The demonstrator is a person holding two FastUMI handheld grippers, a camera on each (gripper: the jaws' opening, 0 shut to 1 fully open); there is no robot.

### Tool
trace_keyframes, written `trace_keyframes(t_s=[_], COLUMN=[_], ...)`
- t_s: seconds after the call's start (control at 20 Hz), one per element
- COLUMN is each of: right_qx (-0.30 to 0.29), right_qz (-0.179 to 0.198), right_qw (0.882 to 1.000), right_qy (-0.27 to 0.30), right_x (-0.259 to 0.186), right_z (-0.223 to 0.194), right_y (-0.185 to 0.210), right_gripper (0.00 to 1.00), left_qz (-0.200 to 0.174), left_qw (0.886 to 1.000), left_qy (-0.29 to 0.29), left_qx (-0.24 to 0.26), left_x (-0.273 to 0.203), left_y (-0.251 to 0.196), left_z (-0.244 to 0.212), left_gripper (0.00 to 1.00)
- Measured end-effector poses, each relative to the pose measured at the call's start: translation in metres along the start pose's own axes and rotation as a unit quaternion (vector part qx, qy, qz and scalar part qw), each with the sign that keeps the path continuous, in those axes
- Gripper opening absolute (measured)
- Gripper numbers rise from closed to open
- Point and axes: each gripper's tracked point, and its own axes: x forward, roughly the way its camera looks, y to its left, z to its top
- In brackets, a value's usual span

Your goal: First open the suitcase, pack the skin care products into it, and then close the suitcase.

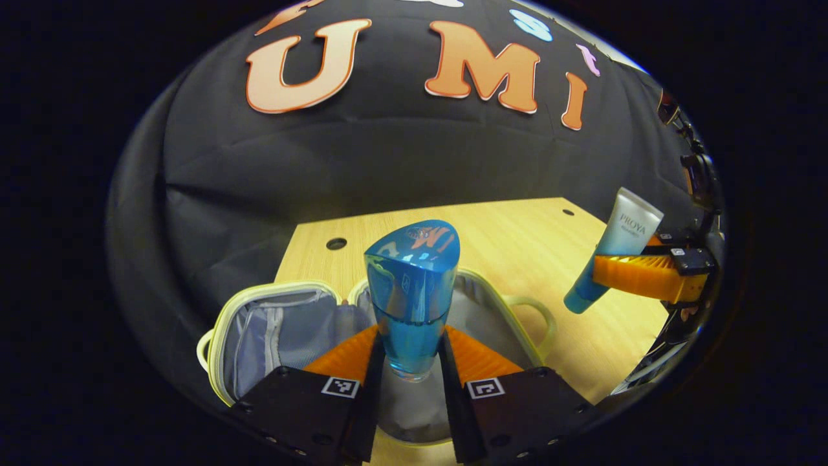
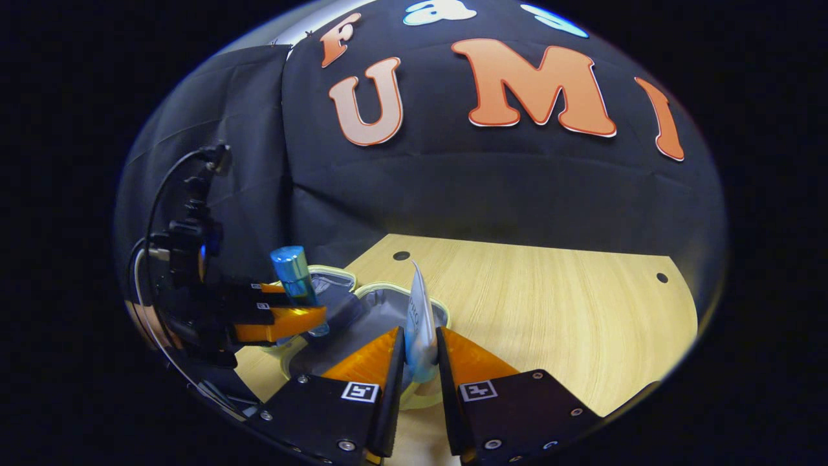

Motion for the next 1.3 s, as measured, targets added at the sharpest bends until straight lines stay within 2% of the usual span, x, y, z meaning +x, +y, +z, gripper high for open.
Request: trace_keyframes(t_s=[0.2,0.4,0.85,1.3], right_qx=[0.007,0.012,0.035,0.062], right_qz=[0.02,0.037,0.065,0.081], right_qw=[1.0,0.999,0.995,0.991], right_qy=[0.017,0.031,0.06,0.087], right_x=[0.01,0.023,0.046,0.068], right_z=[-0.01,-0.019,-0.035,-0.049], right_y=[0.013,0.022,0.025,0.023], right_gripper=[0.31,0.31,0.31,0.31], left_qz=[-0.014,-0.002,-0.001,0.038], left_qw=[0.999,0.996,0.983,0.973], left_qy=[0.044,0.086,0.176,0.215], left_qx=[-0.017,-0.007,-0.059,-0.071], left_x=[0.009,0.013,0.02,0.038], left_y=[-0.01,-0.009,-0.026,-0.024], left_z=[-0.021,-0.036,-0.073,-0.08], left_gripper=[0.45,0.46,0.44,0.48])
